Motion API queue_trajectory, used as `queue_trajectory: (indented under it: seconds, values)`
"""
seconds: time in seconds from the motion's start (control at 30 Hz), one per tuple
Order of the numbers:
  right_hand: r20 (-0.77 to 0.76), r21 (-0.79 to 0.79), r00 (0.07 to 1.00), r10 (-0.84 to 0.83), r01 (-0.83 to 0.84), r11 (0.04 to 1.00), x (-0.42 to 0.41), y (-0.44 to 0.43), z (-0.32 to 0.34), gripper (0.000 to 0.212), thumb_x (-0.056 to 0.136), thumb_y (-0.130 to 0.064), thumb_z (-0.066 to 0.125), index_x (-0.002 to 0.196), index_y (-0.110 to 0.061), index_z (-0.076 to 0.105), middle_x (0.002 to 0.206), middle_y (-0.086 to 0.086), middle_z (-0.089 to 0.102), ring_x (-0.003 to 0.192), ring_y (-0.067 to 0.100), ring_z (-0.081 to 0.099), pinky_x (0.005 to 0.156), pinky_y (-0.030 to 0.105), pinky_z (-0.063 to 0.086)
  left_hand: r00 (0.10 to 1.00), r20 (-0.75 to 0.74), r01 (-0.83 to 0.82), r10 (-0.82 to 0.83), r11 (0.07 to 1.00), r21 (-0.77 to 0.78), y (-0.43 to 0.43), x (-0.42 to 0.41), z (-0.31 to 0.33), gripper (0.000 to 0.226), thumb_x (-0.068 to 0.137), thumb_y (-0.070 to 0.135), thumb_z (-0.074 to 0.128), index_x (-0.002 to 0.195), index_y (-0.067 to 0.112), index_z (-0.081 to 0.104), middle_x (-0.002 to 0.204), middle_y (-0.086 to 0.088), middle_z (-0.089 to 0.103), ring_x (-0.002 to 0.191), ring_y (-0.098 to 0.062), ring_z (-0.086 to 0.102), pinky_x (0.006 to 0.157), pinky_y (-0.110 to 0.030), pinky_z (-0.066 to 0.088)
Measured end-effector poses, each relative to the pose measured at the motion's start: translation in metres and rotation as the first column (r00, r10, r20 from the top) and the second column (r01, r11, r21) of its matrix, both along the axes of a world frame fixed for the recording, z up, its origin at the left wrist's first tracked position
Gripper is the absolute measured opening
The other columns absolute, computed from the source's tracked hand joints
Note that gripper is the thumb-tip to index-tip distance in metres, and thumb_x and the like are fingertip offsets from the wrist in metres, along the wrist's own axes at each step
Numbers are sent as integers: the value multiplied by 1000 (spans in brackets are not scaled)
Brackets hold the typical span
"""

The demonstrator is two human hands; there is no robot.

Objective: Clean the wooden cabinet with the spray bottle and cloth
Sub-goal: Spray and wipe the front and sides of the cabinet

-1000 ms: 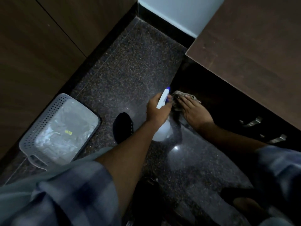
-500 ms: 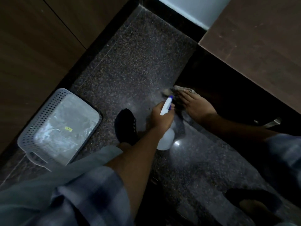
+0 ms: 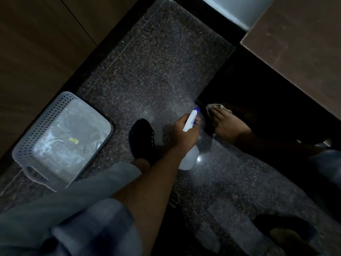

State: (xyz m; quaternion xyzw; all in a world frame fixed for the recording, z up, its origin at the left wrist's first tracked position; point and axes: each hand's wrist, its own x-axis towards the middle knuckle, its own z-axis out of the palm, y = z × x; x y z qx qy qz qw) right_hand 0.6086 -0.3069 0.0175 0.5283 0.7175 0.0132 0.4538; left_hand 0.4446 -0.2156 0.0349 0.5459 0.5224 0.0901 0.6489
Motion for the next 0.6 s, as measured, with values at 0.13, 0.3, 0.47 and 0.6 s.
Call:
queue_trajectory:
  seconds: [0.13,0.3,0.47,0.6]
  values:
    - [-19,170,998,54,-50,984,9,18,-6,53,103,-19,34,149,8,39,154,33,37,147,45,32,125,54,6,1000,-3,12,-12,1000,25,-8,5,-2,17,89,-11,63,90,5,69,74,-4,64,71,-22,61,70,-39,54]
    - [37,-24,996,-87,88,996,-16,43,-31,62,108,-34,28,159,-2,14,168,22,7,156,39,2,127,50,-1,999,15,-32,32,999,22,-3,5,1,17,88,-11,63,98,-1,72,79,-5,67,73,-21,62,71,-37,55]
    - [143,-44,988,-61,68,997,-8,8,-27,64,106,-40,33,159,-6,22,167,23,5,155,41,-1,122,56,-7,1000,12,0,-1,1000,5,-1,8,-4,16,90,-6,64,92,9,70,75,-2,64,72,-23,61,70,-38,53]
    - [37,122,999,-30,25,992,-9,49,-20,64,104,-23,40,158,2,16,166,24,11,155,42,3,126,52,1,999,-22,32,-31,997,72,-3,11,-10,16,92,2,69,88,17,68,72,1,61,73,-23,61,70,-40,53]
